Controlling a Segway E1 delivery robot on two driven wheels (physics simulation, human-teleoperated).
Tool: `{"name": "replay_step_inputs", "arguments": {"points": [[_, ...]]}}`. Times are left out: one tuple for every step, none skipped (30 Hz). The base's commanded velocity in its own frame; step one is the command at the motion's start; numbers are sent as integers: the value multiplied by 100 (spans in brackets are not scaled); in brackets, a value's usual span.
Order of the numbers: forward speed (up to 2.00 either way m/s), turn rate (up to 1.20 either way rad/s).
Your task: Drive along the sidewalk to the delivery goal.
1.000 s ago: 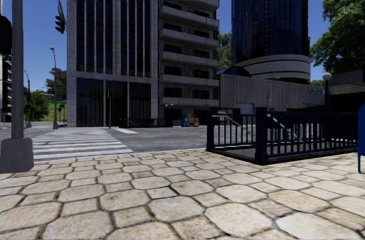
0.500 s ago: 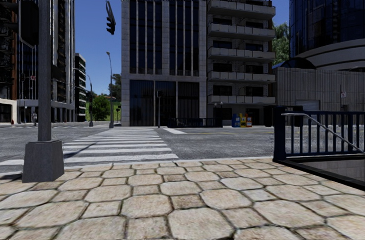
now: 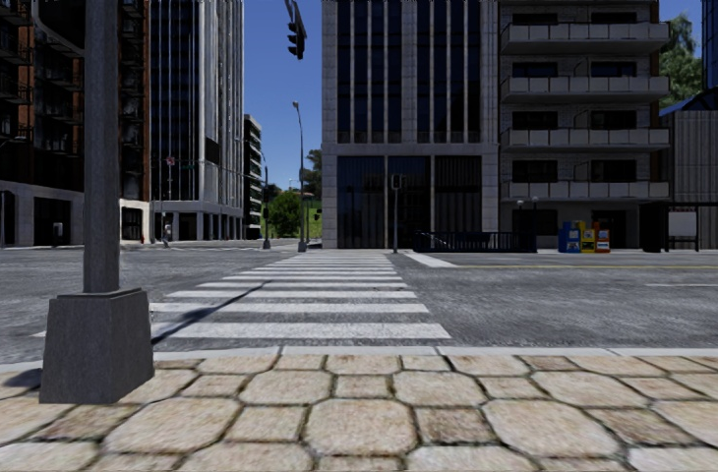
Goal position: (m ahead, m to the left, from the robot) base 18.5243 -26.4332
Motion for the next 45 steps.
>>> {"name": "replay_step_inputs", "arguments": {"points": [[200,0],[200,0],[200,0],[200,0],[200,0],[200,0],[200,0],[200,0],[200,0],[200,0],[200,0],[200,0],[200,0],[200,0],[200,0],[200,0],[200,0],[200,0],[200,0],[200,0],[195,0],[195,0],[175,0],[164,0],[162,0],[161,0],[161,0],[161,0],[161,0],[161,0],[161,0],[161,0],[161,0],[161,0],[161,0],[161,0],[161,0],[161,0],[161,0],[161,0],[161,0],[161,0],[161,0],[161,0],[161,0]]}}
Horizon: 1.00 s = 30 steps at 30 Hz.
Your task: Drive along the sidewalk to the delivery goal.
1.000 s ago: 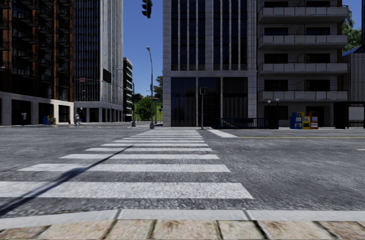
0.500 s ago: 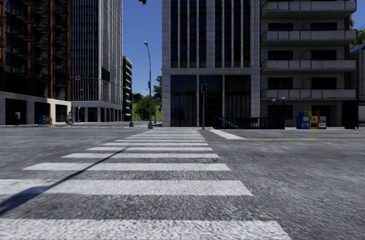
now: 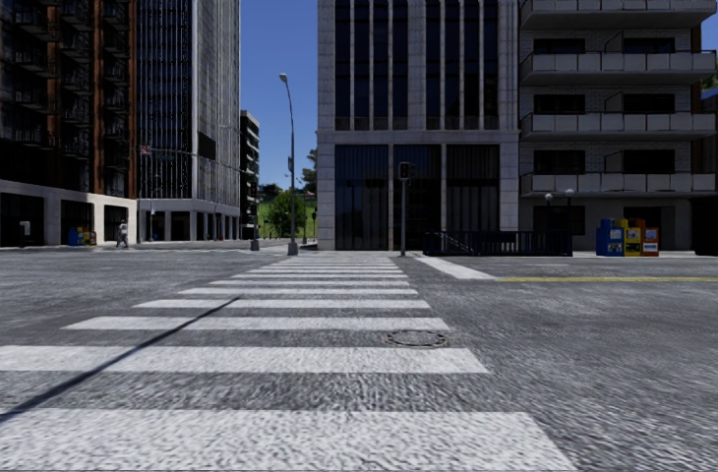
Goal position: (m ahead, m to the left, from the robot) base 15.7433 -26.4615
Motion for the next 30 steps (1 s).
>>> {"name": "replay_step_inputs", "arguments": {"points": [[162,0],[162,0],[162,0],[162,0],[162,0],[162,0],[162,0],[162,0],[162,0],[162,0],[162,0],[162,0],[162,0],[162,0],[162,0],[162,0],[162,0],[162,0],[162,0],[162,0],[162,0],[162,0],[162,0],[200,0],[200,0],[200,0],[200,0],[200,0],[200,0],[200,0]]}}
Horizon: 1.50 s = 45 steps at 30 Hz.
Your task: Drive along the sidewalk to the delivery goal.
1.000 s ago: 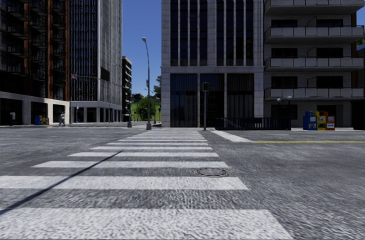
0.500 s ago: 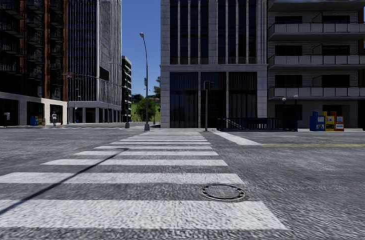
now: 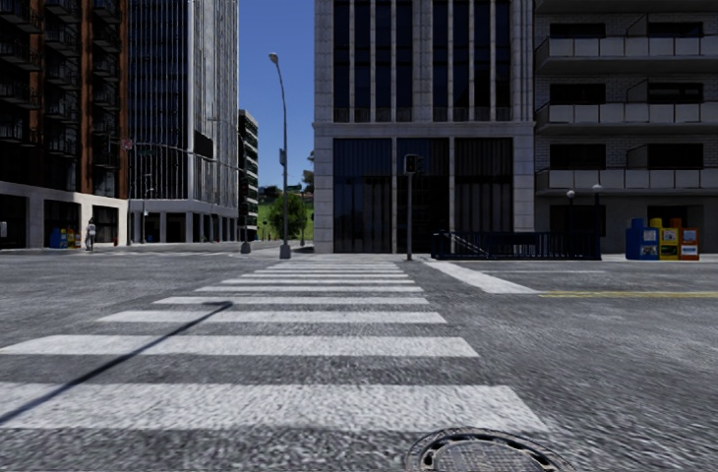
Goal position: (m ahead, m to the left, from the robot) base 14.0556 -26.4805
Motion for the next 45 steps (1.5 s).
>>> {"name": "replay_step_inputs", "arguments": {"points": [[200,0],[200,0],[200,0],[200,0],[200,0],[200,0],[200,0],[200,0],[200,0],[200,0],[200,0],[200,0],[200,0],[200,0],[200,0],[200,0],[200,0],[200,0],[200,0],[200,0],[200,0],[200,0],[200,0],[200,0],[200,0],[200,0],[200,0],[200,0],[200,0],[200,0],[200,0],[200,0],[200,0],[200,0],[200,0],[200,0],[200,0],[200,0],[200,0],[200,0],[200,0],[200,0],[200,0],[200,0],[200,0]]}}
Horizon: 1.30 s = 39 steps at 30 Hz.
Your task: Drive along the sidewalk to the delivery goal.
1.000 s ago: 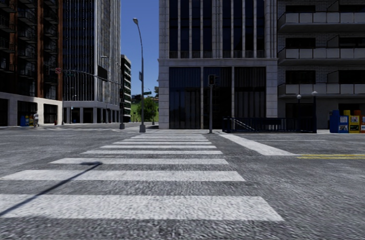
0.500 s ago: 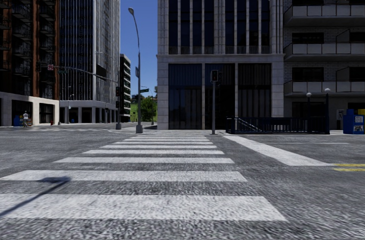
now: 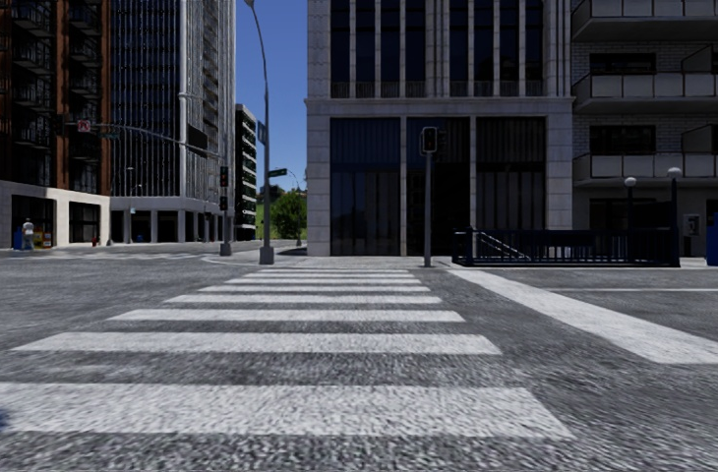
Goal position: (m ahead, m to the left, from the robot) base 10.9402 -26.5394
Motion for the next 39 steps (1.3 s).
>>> {"name": "replay_step_inputs", "arguments": {"points": [[200,0],[200,0],[200,0],[200,0],[200,0],[200,0],[200,0],[200,0],[200,0],[200,0],[200,0],[200,0],[200,0],[200,0],[200,0],[200,0],[200,0],[200,0],[200,0],[200,0],[200,0],[200,0],[200,0],[200,0],[200,0],[200,0],[200,0],[200,0],[200,0],[200,0],[200,0],[200,0],[200,0],[200,0],[200,0],[200,0],[200,0],[200,0],[200,0]]}}
